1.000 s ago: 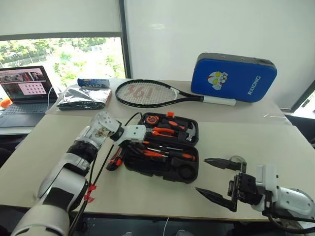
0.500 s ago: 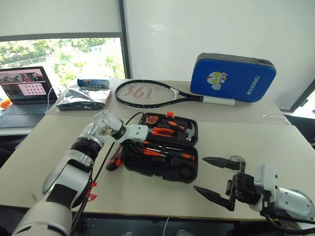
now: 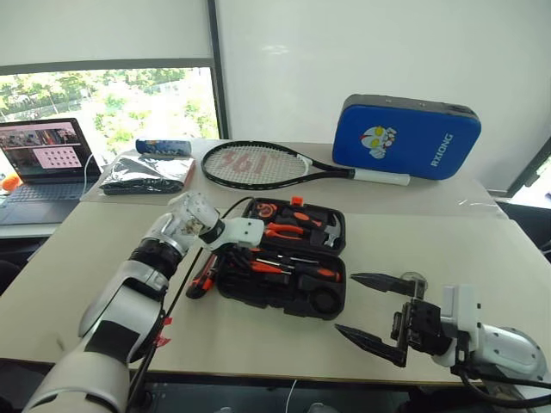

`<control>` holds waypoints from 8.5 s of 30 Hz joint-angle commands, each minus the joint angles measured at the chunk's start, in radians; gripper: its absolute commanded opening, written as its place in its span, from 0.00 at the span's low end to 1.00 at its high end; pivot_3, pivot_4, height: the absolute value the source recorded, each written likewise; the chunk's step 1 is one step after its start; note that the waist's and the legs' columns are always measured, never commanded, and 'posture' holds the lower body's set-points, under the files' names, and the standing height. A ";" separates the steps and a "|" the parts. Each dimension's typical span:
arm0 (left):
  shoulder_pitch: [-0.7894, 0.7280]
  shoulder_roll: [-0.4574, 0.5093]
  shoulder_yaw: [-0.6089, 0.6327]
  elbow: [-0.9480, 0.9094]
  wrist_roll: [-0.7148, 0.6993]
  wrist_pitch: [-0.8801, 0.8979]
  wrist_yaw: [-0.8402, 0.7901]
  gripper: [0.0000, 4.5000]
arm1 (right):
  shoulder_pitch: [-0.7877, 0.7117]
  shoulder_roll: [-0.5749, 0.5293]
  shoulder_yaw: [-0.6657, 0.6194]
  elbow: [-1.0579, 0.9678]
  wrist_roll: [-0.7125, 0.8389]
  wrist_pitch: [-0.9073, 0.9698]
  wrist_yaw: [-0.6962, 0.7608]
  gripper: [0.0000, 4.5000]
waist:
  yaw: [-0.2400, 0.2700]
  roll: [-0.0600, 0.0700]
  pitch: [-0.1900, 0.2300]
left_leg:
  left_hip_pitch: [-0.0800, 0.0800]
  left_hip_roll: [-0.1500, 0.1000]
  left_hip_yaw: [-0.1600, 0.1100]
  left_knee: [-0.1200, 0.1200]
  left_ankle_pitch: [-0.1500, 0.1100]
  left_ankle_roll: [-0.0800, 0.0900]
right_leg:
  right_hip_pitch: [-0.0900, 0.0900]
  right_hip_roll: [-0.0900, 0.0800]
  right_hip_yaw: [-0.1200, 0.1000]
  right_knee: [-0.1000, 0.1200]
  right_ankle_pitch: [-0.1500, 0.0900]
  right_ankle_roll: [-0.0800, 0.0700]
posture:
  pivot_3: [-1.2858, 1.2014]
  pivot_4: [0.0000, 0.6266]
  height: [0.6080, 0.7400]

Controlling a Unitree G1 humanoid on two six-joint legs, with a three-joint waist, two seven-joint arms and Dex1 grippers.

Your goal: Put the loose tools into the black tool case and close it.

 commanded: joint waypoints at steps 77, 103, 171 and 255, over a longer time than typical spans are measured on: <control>0.723 0.331 0.693 -0.533 -0.559 0.172 0.143 0.48 | -0.034 0.039 -0.040 0.156 0.003 -0.114 0.108 1.00 | -0.025 0.002 0.001 | 0.009 0.003 -0.003 0.003 -0.002 0.002 | 0.012 -0.001 -0.002 0.000 -0.001 0.000 | 0.52 0.24 1.00; 0.839 0.292 0.613 -0.924 -0.617 0.842 0.731 0.99 | -0.174 0.052 0.042 0.236 -0.033 -0.164 0.152 1.00 | -0.011 0.001 0.003 | 0.013 0.003 -0.001 -0.006 -0.001 0.001 | 0.012 -0.002 -0.002 -0.004 -0.001 -0.001 | 0.52 0.24 1.00; 0.236 0.087 0.024 -0.355 -0.205 -0.004 -0.048 0.39 | 0.033 -0.015 -0.056 0.042 0.001 -0.080 0.007 1.00 | 0.001 0.002 0.004 | 0.006 0.001 -0.004 -0.005 0.000 0.000 | 0.013 -0.001 -0.007 -0.013 -0.001 0.000 | 0.52 0.24 1.00; 0.693 0.264 0.554 -0.455 -0.640 -0.031 -0.079 0.99 | 0.491 0.108 -0.452 0.193 -0.053 -0.236 0.080 1.00 | 0.002 0.011 -0.002 | 0.009 0.003 -0.004 -0.006 -0.001 0.001 | 0.015 -0.002 -0.008 -0.014 -0.001 -0.001 | 0.52 0.24 1.00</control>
